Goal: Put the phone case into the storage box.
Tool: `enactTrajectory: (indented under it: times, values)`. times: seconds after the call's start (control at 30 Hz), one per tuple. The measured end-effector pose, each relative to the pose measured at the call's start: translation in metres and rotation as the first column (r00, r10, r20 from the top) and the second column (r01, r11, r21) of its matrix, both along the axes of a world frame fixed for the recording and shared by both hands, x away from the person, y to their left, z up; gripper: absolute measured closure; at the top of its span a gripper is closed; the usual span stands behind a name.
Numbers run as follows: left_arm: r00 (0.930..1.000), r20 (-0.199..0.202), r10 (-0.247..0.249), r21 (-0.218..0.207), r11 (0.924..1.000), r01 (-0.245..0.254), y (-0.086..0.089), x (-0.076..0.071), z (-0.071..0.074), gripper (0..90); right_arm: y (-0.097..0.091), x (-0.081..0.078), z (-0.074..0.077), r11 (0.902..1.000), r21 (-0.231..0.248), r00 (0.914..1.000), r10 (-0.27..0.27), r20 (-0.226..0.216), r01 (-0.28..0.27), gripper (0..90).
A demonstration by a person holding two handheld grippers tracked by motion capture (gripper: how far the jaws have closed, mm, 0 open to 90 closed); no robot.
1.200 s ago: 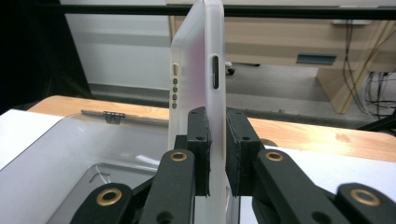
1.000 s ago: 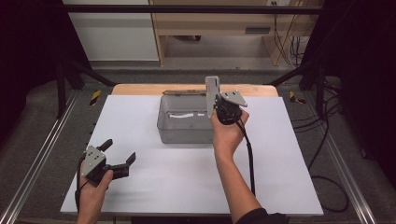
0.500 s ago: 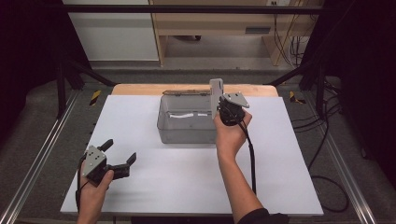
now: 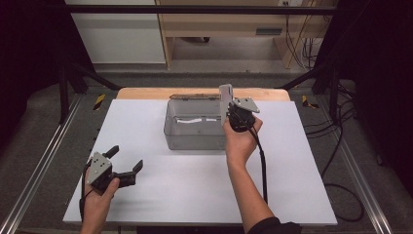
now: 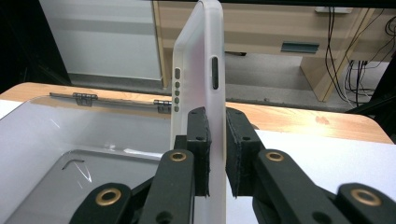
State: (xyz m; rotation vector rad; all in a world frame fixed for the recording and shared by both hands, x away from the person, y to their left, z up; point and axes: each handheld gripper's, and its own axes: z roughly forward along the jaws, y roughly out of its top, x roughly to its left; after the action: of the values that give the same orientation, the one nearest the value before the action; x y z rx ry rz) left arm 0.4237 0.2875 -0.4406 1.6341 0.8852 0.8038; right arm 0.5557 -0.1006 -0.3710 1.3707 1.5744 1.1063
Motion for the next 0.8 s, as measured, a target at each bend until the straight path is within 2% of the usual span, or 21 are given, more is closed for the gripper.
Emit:
enactTrajectory:
  times: [0.27,0.8]
  values:
    - [1.0000,-0.003,-0.003,0.004,1.0000,0.003,0.000,0.000,0.000,2.0,-0.001,0.002,-0.007,0.9998,0.021,0.9998,0.002,-0.019,-0.002,81.1]
    - [1.0000,-0.002,-0.004,0.003,1.0000,0.004,0.000,0.000,0.000,2.0,0.003,0.004,-0.014,0.9995,0.026,0.9994,0.017,-0.029,-0.017,80.9]
